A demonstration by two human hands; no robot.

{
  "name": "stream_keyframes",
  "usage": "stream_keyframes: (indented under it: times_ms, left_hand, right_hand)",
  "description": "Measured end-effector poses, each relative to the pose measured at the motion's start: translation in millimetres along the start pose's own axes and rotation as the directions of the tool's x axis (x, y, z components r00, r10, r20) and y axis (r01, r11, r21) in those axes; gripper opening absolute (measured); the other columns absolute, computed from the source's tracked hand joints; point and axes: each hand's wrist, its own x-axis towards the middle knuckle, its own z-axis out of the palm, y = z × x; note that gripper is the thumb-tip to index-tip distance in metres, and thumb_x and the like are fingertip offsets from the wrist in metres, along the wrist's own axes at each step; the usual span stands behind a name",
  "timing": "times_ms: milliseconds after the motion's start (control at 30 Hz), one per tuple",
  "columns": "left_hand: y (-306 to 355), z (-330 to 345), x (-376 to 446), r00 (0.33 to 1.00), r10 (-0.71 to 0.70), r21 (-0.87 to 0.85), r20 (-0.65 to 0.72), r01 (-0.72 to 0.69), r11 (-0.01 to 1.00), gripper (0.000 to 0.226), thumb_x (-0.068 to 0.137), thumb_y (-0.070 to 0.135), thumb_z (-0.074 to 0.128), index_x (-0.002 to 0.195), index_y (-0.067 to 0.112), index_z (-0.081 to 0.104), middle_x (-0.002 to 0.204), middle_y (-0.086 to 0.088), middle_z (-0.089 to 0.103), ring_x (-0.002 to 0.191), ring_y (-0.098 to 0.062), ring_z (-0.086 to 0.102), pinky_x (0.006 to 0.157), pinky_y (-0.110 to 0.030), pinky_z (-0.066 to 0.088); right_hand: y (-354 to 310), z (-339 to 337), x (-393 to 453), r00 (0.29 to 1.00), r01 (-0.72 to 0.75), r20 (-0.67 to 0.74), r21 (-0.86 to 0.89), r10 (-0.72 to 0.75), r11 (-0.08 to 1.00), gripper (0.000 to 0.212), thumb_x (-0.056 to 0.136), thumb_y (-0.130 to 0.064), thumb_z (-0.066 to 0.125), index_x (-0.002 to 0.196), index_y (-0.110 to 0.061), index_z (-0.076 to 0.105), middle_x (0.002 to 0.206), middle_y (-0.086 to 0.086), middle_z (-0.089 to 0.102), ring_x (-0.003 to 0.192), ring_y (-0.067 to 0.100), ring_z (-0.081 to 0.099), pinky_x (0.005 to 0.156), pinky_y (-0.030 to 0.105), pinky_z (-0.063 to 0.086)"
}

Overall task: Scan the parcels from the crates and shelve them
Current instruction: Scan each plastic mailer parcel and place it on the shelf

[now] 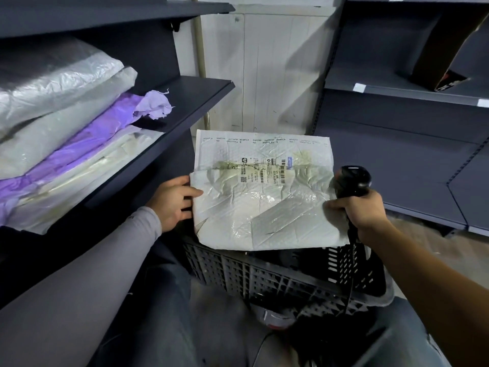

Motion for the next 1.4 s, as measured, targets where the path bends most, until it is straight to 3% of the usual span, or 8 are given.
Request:
stream_keyframes:
  times_ms: [267, 433, 633, 867, 933, 1067, 1200, 1400]
  left_hand:
    - [22, -9, 6, 0.999, -0.036, 0.094, 0.017, 0.034, 0.995, 0.028, 0.094, 0.016, 0.065, 0.117, 0.03, 0.065, 0.108, -0.005, 0.072, 0.095, -0.031, 0.07, 0.09, -0.051, 0.053]
    - [50, -12, 10, 1.0, 0.019, -0.08, -0.007, -0.02, 0.997, 0.03, 0.093, 0.013, 0.066, 0.121, 0.024, 0.061, 0.105, -0.005, 0.07, 0.079, -0.023, 0.067, 0.073, -0.036, 0.052]
    - [81, -9, 12, 0.997, 0.076, 0.07, -0.016, -0.074, 0.995, 0.024, 0.094, 0.015, 0.066, 0.114, 0.028, 0.066, 0.101, 0.001, 0.075, 0.087, -0.022, 0.071, 0.077, -0.036, 0.057]
    - [93, -36, 10, 0.993, -0.108, 0.331, 0.052, 0.085, 0.94, 0.011, 0.097, 0.012, 0.062, 0.102, 0.021, 0.067, 0.106, -0.009, 0.074, 0.093, -0.031, 0.072, 0.088, -0.047, 0.057]
    - [93, -41, 9, 0.988, -0.146, 0.432, 0.053, 0.11, 0.895, 0.018, 0.096, 0.008, 0.064, 0.112, 0.018, 0.067, 0.11, -0.009, 0.076, 0.093, -0.029, 0.074, 0.079, -0.043, 0.06]
    - [93, -34, 8, 0.997, -0.07, 0.471, -0.013, 0.068, 0.879, 0.029, 0.093, 0.006, 0.069, 0.12, 0.017, 0.068, 0.105, -0.005, 0.079, 0.084, -0.022, 0.075, 0.068, -0.038, 0.062]
    - [89, -21, 11, 0.993, 0.055, 0.528, -0.109, 0.011, 0.849, 0.016, 0.087, 0.011, 0.08, 0.101, 0.016, 0.072, 0.113, -0.007, 0.07, 0.11, -0.018, 0.063, 0.073, -0.051, 0.064]
    - [85, -6, 10, 0.993, 0.083, 0.759, -0.085, 0.011, 0.65, 0.019, 0.09, 0.026, 0.08, 0.102, 0.015, 0.071, 0.094, -0.006, 0.062, 0.082, -0.02, 0.058, 0.075, -0.052, 0.064]
  right_hand:
    - [-32, -8, 10, 0.992, 0.074, 0.111, -0.132, -0.059, 0.988, 0.026, 0.074, 0.006, 0.085, 0.077, -0.008, 0.063, 0.076, 0.015, 0.062, 0.057, 0.023, 0.057, 0.06, 0.031, 0.05]
    - [-42, -10, 19, 0.981, 0.135, 0.162, -0.187, -0.105, 0.973, 0.024, 0.075, 0.007, 0.081, 0.078, -0.011, 0.065, 0.077, 0.009, 0.062, 0.068, 0.026, 0.059, 0.069, 0.036, 0.049]
    - [-43, -2, 21, 0.973, 0.149, 0.204, -0.205, -0.106, 0.967, 0.018, 0.073, 0.007, 0.08, 0.078, -0.006, 0.068, 0.07, 0.007, 0.062, 0.068, 0.026, 0.06, 0.069, 0.037, 0.049]
    - [-42, -8, 24, 0.962, 0.189, 0.243, -0.267, -0.123, 0.945, 0.022, 0.074, 0.007, 0.077, 0.09, -0.007, 0.075, 0.078, 0.012, 0.072, 0.071, 0.025, 0.064, 0.073, 0.036, 0.053]
    - [-42, -7, 25, 0.959, 0.211, 0.25, -0.312, -0.134, 0.927, 0.025, 0.074, 0.005, 0.078, 0.096, -0.006, 0.076, 0.085, 0.014, 0.074, 0.076, 0.025, 0.066, 0.078, 0.038, 0.054]
    - [-42, 2, 22, 0.953, 0.236, 0.262, -0.326, -0.152, 0.916, 0.022, 0.076, 0.005, 0.077, 0.096, -0.005, 0.074, 0.086, 0.015, 0.071, 0.077, 0.026, 0.064, 0.077, 0.037, 0.052]
    - [-45, 9, 20, 0.944, 0.254, 0.292, -0.35, -0.153, 0.902, 0.021, 0.075, 0.002, 0.079, 0.094, -0.007, 0.074, 0.085, 0.012, 0.069, 0.078, 0.026, 0.063, 0.077, 0.038, 0.052]
    - [-44, 9, 18, 0.942, 0.279, 0.286, -0.371, -0.177, 0.886, 0.021, 0.076, 0.006, 0.077, 0.089, -0.01, 0.073, 0.083, 0.007, 0.067, 0.077, 0.025, 0.062, 0.077, 0.035, 0.052]
